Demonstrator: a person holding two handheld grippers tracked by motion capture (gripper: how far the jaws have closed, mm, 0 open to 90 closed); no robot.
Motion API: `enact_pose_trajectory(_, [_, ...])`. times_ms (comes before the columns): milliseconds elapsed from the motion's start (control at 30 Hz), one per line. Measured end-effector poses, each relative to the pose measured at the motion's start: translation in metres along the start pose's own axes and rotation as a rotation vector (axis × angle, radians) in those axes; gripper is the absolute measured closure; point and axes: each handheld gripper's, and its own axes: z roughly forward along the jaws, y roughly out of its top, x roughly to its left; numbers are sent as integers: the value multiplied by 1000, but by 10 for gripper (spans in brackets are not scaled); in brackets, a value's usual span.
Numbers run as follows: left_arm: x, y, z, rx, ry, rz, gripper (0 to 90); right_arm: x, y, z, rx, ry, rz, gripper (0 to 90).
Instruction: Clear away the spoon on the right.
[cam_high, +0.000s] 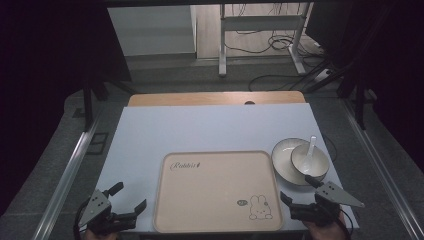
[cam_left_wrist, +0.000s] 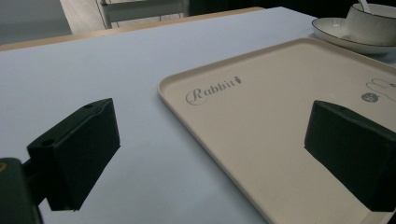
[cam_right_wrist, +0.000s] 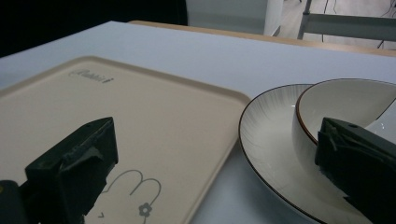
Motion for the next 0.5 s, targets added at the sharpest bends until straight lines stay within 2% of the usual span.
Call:
enact_pose_trajectory(233, [2,-1,0,-11,-7,-5,31,-1,-1,4,20,5,34,0])
enact_pose_trajectory(500, [2,-1,0,-12,-9,-6,30,-1,-2,5,34,10,29,0])
